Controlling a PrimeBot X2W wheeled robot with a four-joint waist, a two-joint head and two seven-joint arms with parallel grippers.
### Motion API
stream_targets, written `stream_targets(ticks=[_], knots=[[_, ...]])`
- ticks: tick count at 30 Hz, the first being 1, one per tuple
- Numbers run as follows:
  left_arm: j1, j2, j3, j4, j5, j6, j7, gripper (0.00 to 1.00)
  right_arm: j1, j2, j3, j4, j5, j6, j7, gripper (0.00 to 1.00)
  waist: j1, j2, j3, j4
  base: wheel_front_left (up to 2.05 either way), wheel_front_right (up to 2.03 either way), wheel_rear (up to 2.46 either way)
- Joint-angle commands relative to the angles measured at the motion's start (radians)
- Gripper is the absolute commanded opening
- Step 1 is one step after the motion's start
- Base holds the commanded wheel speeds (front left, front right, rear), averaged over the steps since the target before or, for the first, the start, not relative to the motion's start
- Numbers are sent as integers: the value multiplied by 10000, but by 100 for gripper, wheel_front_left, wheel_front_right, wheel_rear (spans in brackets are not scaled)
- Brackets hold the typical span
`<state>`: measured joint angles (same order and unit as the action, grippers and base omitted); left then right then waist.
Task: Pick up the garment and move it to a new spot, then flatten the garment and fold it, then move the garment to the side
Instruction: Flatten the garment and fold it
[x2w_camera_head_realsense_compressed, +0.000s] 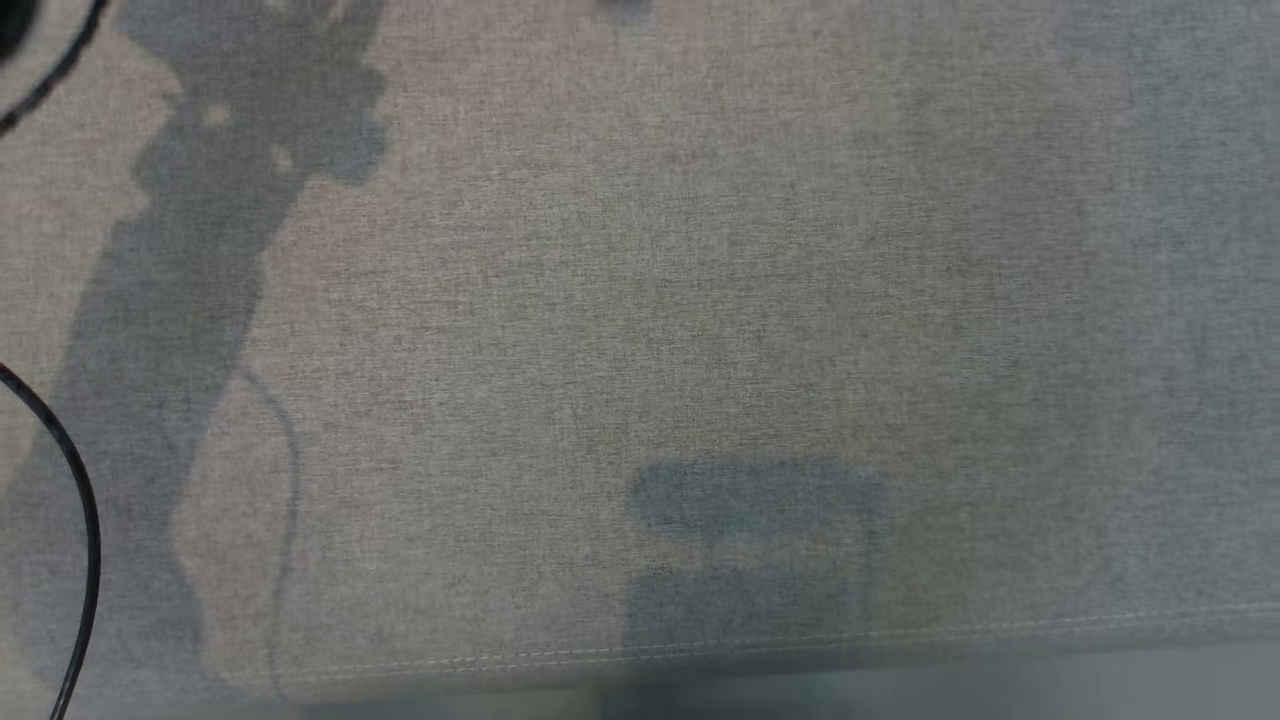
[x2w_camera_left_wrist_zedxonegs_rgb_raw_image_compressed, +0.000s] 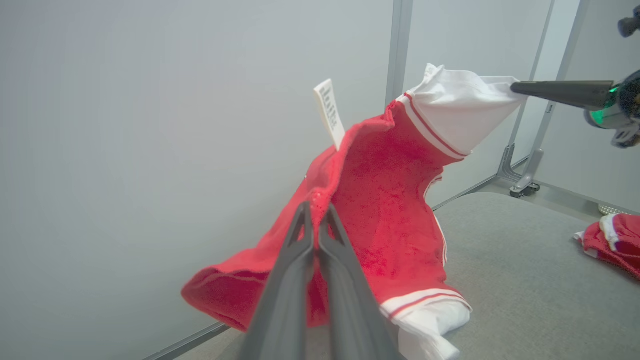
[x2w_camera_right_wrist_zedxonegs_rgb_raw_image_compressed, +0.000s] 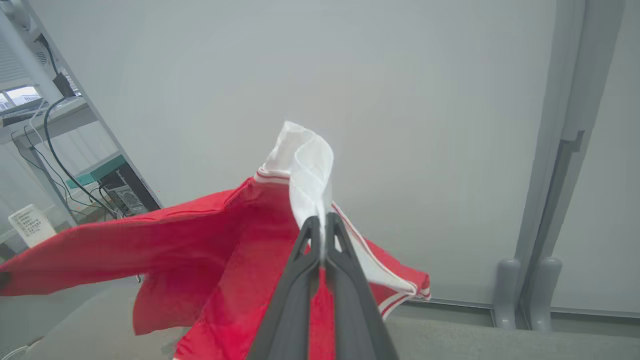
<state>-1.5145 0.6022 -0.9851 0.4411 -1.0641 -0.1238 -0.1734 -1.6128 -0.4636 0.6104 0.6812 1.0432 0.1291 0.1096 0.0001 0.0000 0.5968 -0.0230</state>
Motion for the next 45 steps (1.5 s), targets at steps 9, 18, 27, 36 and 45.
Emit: stream_targets(ticks=[9, 18, 27, 36, 45], knots=[[607, 942, -1040, 335, -827, -67, -599, 0, 1564, -681, 372, -1488, 1732, 16, 948, 0, -1, 0, 377, -357, 0, 0, 0], [3592, 1317, -2135, 259, -1540, -68, -875, 0, 5409, -2104, 978, -3884, 4730, 16, 2804, 0, -1, 0, -1024, -295, 0, 0, 0], [6415, 1548, -1469, -170, -1731, -68, -881, 0, 8256, -2551, 1437, -4967, 5847, 16, 2990, 0, -1, 0, -3248, -154, 0, 0, 0], [7268, 2371, -2540, -460, -2483, -69, 237, 0, 9689, -2918, 2126, -5053, 6637, 16, 3947, 0, -1, 0, -4957, -41, 0, 0, 0], [7913, 3451, -2833, -1481, -3137, -69, 2445, 0, 10495, -3845, 2815, -5624, 7346, 16, 4877, 0, -1, 0, -5611, -17, 0, 0, 0]])
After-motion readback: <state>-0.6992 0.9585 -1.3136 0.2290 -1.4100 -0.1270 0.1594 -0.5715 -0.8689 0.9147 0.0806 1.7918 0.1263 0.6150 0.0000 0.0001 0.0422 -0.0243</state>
